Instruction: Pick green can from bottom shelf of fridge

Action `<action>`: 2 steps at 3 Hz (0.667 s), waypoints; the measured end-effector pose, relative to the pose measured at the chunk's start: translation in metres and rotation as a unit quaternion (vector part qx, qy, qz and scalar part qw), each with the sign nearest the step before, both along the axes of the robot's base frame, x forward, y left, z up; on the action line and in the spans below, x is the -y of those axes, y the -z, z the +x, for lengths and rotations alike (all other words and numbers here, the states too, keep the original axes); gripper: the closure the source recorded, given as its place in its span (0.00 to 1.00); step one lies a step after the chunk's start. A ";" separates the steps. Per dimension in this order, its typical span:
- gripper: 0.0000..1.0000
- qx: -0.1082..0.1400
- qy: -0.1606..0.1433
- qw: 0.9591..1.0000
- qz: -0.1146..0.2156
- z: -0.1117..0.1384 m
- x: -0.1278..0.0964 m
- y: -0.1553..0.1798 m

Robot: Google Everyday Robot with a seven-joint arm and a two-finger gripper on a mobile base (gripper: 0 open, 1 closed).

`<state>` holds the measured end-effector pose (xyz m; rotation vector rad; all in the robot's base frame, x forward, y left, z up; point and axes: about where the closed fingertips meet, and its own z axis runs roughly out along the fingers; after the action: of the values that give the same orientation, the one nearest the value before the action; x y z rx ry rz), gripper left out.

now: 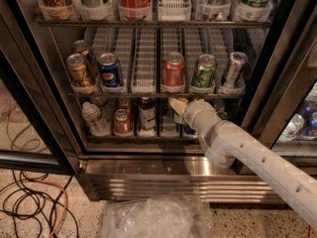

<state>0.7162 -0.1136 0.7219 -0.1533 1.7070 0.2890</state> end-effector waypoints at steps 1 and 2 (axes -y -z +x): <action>1.00 -0.052 -0.001 0.999 -0.003 -0.021 0.010 0.002; 1.00 -0.103 -0.012 0.995 0.005 -0.038 0.015 0.003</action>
Offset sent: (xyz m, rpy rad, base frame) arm -0.0683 -0.0228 -0.0181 0.1636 0.4350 0.0275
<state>0.6783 -0.1290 0.7186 -0.1402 1.9086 0.3404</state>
